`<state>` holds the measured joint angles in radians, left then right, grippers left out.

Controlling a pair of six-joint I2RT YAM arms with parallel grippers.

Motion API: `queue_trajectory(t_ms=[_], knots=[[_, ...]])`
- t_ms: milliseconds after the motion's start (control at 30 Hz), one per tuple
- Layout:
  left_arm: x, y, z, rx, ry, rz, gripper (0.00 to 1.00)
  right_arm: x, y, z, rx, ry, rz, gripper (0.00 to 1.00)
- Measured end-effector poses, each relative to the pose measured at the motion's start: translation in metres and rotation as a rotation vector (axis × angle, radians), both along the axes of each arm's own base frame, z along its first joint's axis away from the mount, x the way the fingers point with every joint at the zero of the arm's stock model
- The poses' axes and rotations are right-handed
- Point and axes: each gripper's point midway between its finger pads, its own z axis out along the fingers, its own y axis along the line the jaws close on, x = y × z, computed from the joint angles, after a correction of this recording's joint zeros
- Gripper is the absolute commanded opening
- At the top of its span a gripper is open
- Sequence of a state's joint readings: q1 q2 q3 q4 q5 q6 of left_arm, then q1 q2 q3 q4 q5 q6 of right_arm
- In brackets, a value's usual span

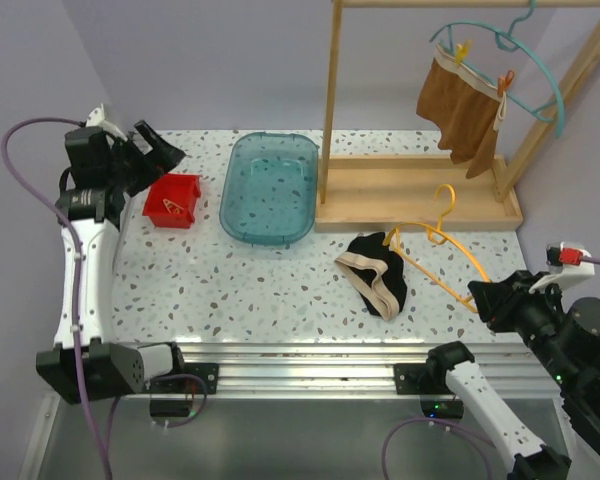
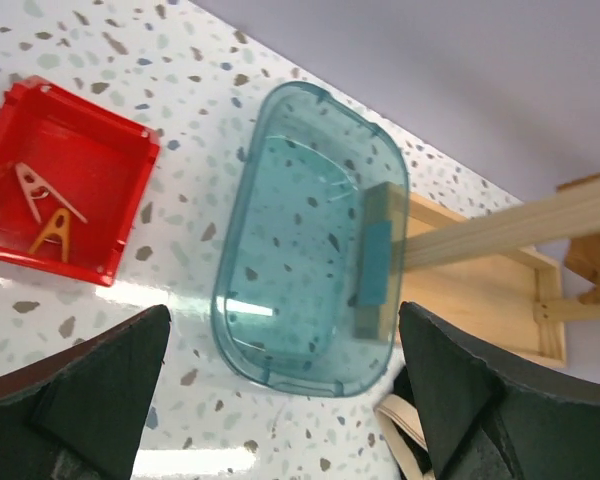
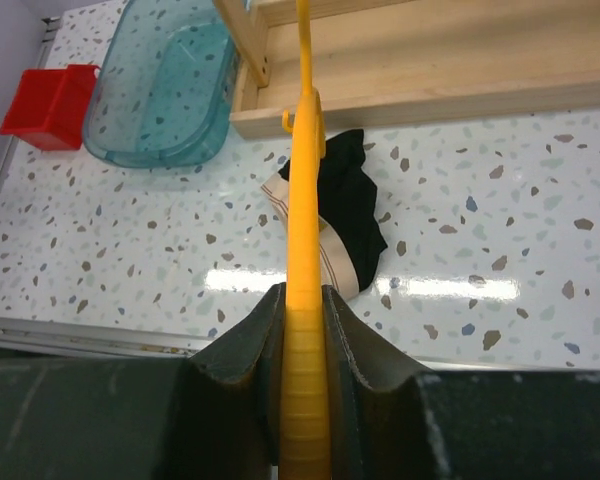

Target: Remove the underwear clipped to the hanger

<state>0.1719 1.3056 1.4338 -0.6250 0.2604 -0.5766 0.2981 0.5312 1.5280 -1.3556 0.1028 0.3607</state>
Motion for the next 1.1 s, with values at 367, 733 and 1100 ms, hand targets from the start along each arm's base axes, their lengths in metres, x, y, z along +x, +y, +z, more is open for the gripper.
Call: queue_trajectory(t_ms=[367,733,1100], knots=[[-0.064,-0.066,-0.025,-0.277,0.001,-0.216,1.0,-0.011,0.009,0.032,0.074,-0.13,0.06,0.0],[-0.098,-0.106,0.009,-0.367,-0.077,-0.367,1.0,0.11,0.031,0.128,0.018,-0.382,0.022,0.0],[-0.139,-0.116,-0.007,-0.397,-0.073,-0.382,1.0,0.254,0.069,0.167,-0.01,-0.489,0.005,0.0]])
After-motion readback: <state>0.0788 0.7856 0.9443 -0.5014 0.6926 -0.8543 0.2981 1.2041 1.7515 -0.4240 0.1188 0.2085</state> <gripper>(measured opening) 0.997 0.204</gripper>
